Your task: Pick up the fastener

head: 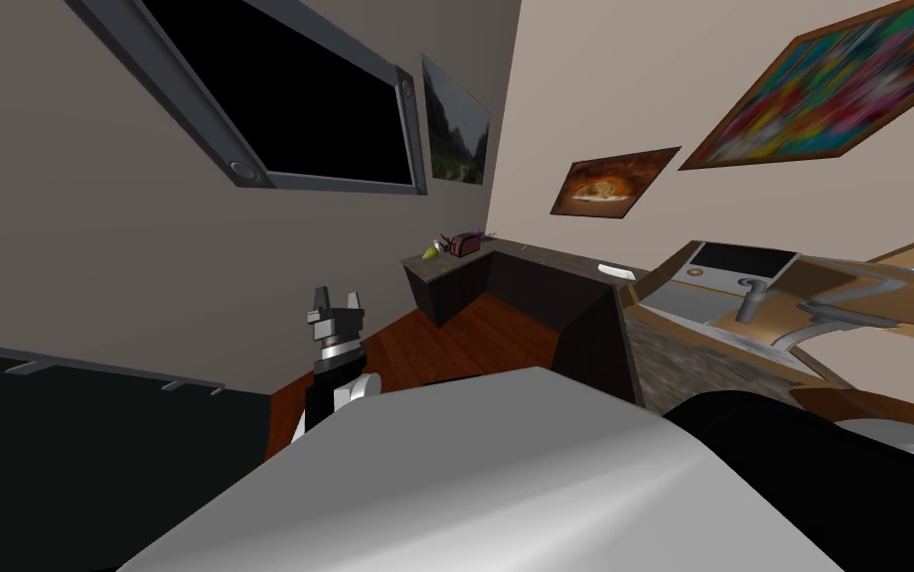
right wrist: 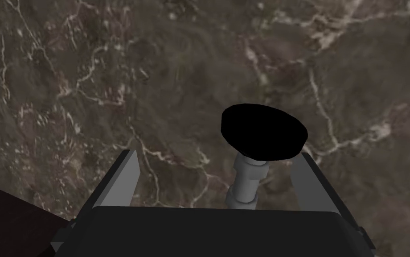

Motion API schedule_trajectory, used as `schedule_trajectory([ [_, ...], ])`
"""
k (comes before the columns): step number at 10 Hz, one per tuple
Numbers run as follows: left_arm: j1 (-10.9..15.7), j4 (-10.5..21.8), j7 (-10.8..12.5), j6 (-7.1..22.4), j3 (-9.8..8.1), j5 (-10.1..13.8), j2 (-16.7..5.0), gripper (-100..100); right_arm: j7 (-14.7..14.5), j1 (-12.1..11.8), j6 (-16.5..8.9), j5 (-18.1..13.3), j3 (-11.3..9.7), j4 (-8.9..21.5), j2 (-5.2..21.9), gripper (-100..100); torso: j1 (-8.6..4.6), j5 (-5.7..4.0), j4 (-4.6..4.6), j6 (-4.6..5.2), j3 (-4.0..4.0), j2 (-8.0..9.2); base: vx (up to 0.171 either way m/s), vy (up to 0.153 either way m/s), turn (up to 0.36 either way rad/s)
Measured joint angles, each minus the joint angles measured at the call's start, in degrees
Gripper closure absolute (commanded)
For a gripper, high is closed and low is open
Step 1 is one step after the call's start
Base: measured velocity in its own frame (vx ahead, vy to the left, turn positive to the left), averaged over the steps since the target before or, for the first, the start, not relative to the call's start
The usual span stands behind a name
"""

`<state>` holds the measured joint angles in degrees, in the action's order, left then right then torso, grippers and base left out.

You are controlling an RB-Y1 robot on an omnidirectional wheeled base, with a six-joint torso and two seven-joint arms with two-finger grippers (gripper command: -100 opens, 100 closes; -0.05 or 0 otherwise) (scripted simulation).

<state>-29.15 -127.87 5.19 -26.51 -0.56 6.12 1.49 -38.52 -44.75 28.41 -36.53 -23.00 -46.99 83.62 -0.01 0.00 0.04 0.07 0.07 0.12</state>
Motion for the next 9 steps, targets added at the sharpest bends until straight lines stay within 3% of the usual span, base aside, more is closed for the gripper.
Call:
schedule_trajectory([
  [4, 0.0, 0.0, 0.0, 0.0, 0.00, 0.0, 0.0, 0, 0.0, 0.0, 0.0, 0.0, 0.0, 0.0, 0.0, 100, 0.11, 0.03, 0.01, 0.00, 0.01, 0.01, 0.000, -0.001, 0.003],
  [5, 0.0, 0.0, 0.0, 0.0, 0.00, 0.0, 0.0, 0, 0.0, 0.0, 0.0, 0.0, 0.0, 0.0, 0.0, 0, 0.12, 0.03, 0.01, 0.00, 0.01, 0.01, 0.000, 0.000, 0.000],
  [6, 0.0, 0.0, 0.0, 0.0, 0.00, 0.0, 0.0, 0, 0.0, 0.0, 0.0, 0.0, 0.0, 0.0, 0.0, 100, 0.12, 0.03, 0.01, 0.01, 0.01, 0.02, -0.007, 0.040, -0.084],
  [8, 0.0, 0.0, 0.0, 0.0, 0.01, 0.0, 0.0, 0, 0.2, -0.4, 1.0, 0.4, 0.5, -0.1, 1.7, 100, 0.41, 0.12, 0.02, 0.05, 0.04, 0.06, -0.004, 0.048, -0.049],
  [9, 0.0, 0.0, 0.0, 0.0, 0.01, 0.0, 0.0, 0, 0.2, -0.4, 1.1, 0.5, 0.6, 0.0, 1.8, 0, 0.32, 0.09, 0.02, 0.03, 0.03, 0.05, -0.001, 0.006, -0.001],
])
